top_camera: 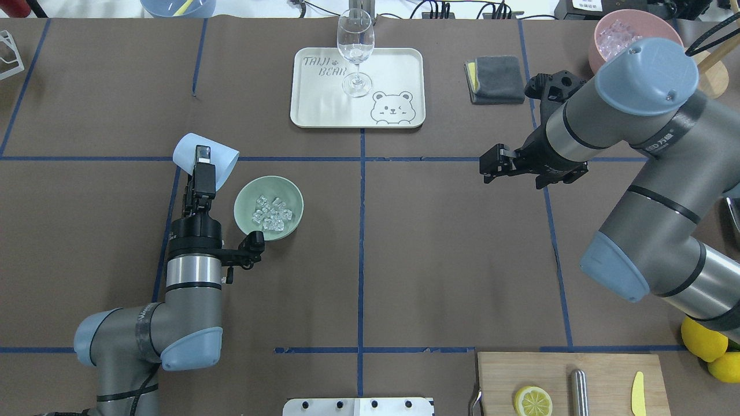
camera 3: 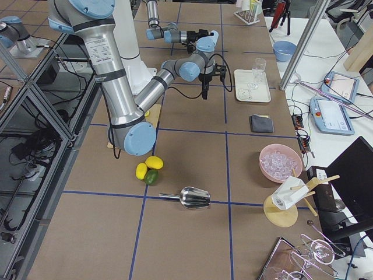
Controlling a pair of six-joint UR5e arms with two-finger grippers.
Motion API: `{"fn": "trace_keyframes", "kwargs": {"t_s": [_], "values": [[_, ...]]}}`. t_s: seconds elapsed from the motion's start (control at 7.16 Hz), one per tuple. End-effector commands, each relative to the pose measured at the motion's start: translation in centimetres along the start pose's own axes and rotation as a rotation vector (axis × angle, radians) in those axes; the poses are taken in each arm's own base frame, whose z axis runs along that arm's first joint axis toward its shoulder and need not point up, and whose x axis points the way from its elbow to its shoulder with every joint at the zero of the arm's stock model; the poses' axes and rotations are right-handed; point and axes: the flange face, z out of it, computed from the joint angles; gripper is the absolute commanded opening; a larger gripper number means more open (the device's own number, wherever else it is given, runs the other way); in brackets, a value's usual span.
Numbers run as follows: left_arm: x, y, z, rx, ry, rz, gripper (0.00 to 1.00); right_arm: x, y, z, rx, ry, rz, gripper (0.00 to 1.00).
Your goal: Pour ice into bowl
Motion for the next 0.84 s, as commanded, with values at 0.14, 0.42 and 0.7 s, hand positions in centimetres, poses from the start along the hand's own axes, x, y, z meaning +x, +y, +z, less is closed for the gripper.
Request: {"fn": "trace_keyframes", "kwargs": {"t_s": [0.14,0.42,0.7], "values": [[-0.8,0.1,-0.2,0.004,-0.003,-0.027,0.0,-0.1,0.1,0.0,0.0,-0.002,-0.002,1.0],[-1.4,0.7,-0.3,0.019,-0.015,-0.151,0.0,-0.1,0.1,0.0,0.001,0.0,-0.001,1.0],[-1.2,1.6,-0.5,0.047,-0.034,-0.338,0.0,-0.1,0.0,0.0,0.001,-0.001,-0.002,1.0]]}}
